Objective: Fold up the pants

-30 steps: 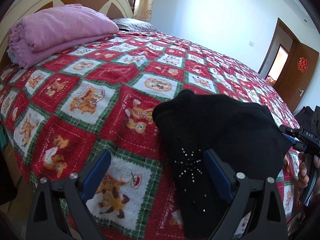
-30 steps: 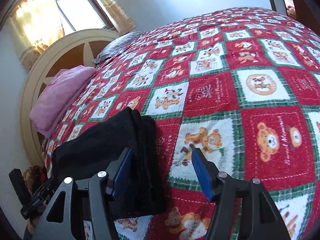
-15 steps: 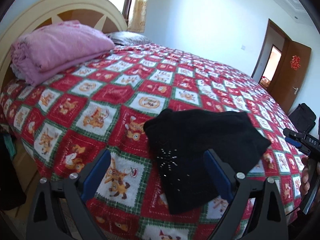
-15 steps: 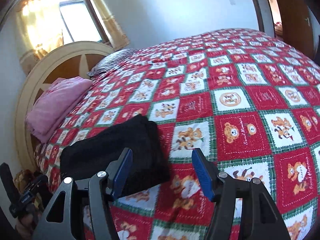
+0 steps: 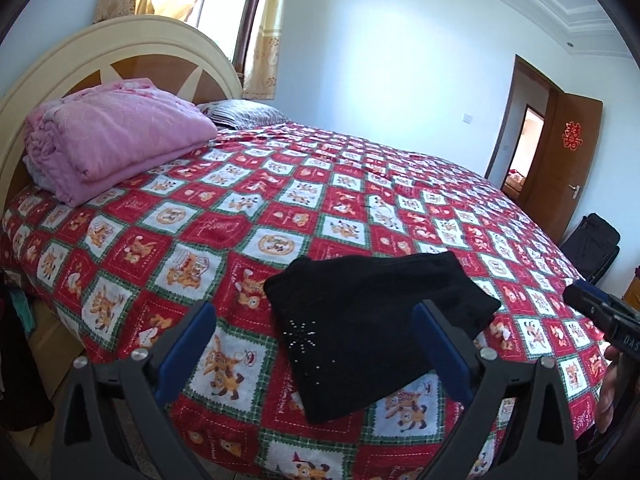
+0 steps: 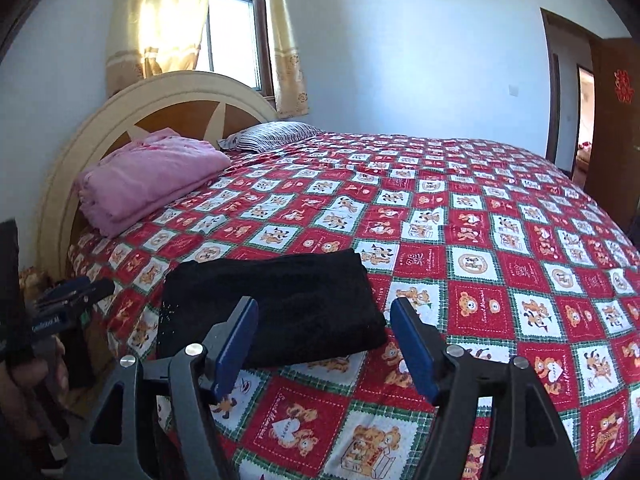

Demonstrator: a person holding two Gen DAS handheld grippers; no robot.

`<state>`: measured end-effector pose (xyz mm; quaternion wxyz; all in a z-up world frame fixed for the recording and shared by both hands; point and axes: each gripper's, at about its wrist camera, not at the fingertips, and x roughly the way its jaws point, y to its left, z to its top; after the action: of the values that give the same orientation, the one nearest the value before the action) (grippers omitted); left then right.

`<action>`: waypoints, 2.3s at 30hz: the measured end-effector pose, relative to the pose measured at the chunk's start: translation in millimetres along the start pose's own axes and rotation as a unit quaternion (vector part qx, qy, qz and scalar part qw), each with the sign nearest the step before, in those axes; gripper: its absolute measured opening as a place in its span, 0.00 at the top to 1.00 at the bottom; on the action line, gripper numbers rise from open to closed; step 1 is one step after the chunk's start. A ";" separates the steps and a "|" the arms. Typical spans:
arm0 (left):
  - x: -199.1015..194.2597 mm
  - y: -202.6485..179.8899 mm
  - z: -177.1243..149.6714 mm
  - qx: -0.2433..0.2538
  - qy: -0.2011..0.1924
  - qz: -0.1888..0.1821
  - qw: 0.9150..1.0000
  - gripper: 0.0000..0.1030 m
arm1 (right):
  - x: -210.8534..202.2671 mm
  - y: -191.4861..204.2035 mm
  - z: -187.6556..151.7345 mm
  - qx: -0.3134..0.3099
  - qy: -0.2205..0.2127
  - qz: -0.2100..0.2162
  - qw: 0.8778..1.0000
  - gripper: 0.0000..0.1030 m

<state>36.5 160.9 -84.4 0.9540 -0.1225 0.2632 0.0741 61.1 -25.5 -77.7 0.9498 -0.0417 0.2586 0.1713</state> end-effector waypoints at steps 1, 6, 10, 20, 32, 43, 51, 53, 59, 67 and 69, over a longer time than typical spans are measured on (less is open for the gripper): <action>-1.6 -0.9 -0.3 0.001 -0.001 0.000 1.000 0.02 | -1.4 2.4 0.8 -0.003 -0.001 0.000 1.000 0.31; -7.7 -3.6 0.7 0.007 -0.010 -0.004 1.000 0.02 | -9.6 8.0 2.0 -0.006 -0.010 0.011 1.000 0.31; -10.2 -4.7 1.7 0.010 -0.015 0.002 1.000 0.02 | -11.3 7.5 2.8 -0.002 -0.011 0.010 1.000 0.31; -9.9 -6.5 0.7 0.015 -0.013 0.005 1.000 0.02 | -12.5 5.6 4.3 0.001 -0.016 0.008 1.000 0.30; -9.7 -6.9 1.0 0.017 -0.014 0.005 1.000 0.02 | -13.6 3.4 6.3 0.004 -0.019 0.007 1.000 0.30; -9.3 -14.3 -0.8 0.034 -0.014 0.006 0.999 0.02 | -13.2 2.1 6.9 0.004 -0.019 0.011 1.000 0.30; -11.0 -19.2 1.7 0.051 -0.021 0.019 0.998 0.00 | -13.6 2.5 7.0 0.004 -0.021 0.013 1.000 0.30; -13.2 -20.2 3.8 0.055 -0.023 0.020 0.998 0.00 | -14.9 2.4 7.3 0.006 -0.024 0.015 1.000 0.30; -27.3 -25.3 10.1 0.068 -0.058 0.026 0.996 0.00 | -16.1 5.2 7.3 -0.002 -0.028 0.010 1.000 0.30; -26.2 -31.1 11.3 0.076 -0.057 0.044 0.994 0.00 | -18.1 5.3 8.1 -0.003 -0.035 0.000 0.999 0.30; -24.8 -29.4 10.6 0.069 -0.054 0.042 0.995 0.00 | -17.6 5.7 7.8 -0.004 -0.034 -0.001 0.999 0.30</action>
<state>26.6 133.7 -56.9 0.9692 -0.0413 0.2202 0.1021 48.6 -24.2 -62.0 0.9579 -0.0400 0.2257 0.1731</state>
